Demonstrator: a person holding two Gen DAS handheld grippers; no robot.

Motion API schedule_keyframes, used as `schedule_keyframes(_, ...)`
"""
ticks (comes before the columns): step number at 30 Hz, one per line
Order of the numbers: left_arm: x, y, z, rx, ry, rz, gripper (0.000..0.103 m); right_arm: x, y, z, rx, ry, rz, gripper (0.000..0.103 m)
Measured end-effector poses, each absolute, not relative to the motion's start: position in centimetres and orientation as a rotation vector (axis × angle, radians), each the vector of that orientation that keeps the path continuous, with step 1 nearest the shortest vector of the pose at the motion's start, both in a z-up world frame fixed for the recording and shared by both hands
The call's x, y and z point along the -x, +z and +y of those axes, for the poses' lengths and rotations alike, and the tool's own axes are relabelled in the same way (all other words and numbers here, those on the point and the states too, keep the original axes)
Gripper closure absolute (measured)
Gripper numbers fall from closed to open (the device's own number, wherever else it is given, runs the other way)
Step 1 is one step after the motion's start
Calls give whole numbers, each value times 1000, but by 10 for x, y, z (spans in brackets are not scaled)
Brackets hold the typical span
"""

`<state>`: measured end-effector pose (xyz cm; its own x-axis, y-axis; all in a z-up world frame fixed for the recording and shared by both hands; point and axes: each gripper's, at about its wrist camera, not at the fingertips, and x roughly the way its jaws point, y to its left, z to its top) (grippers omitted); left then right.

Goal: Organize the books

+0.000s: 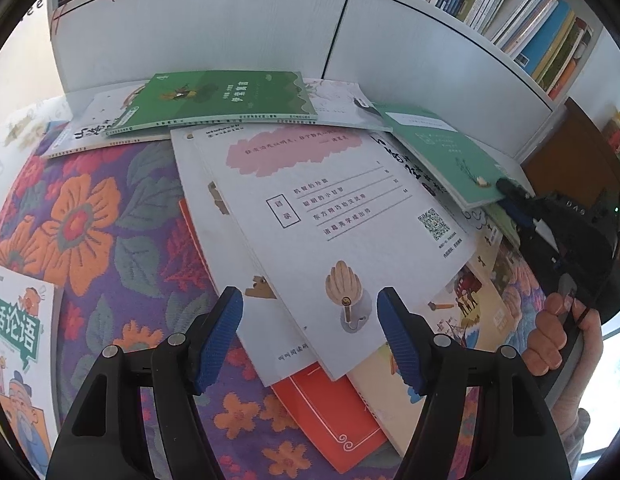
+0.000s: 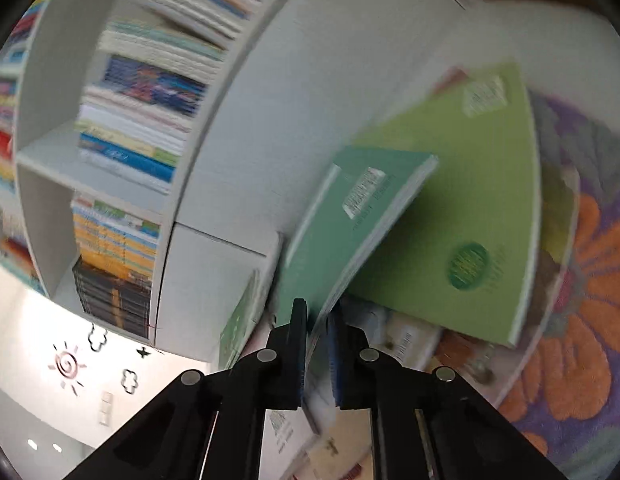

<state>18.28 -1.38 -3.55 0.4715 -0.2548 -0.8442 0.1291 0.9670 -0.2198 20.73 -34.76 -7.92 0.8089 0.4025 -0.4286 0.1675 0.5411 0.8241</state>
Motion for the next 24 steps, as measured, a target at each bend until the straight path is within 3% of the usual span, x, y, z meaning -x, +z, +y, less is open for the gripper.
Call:
schedule_keyframes(14,-172,-7,5,168,-238,1008,35,-173,-11,-330,-696,133,577,94)
schedule_keyframes(24,-135,14,26,177,-259,978,35,-103,80,-258,45,126,495,94)
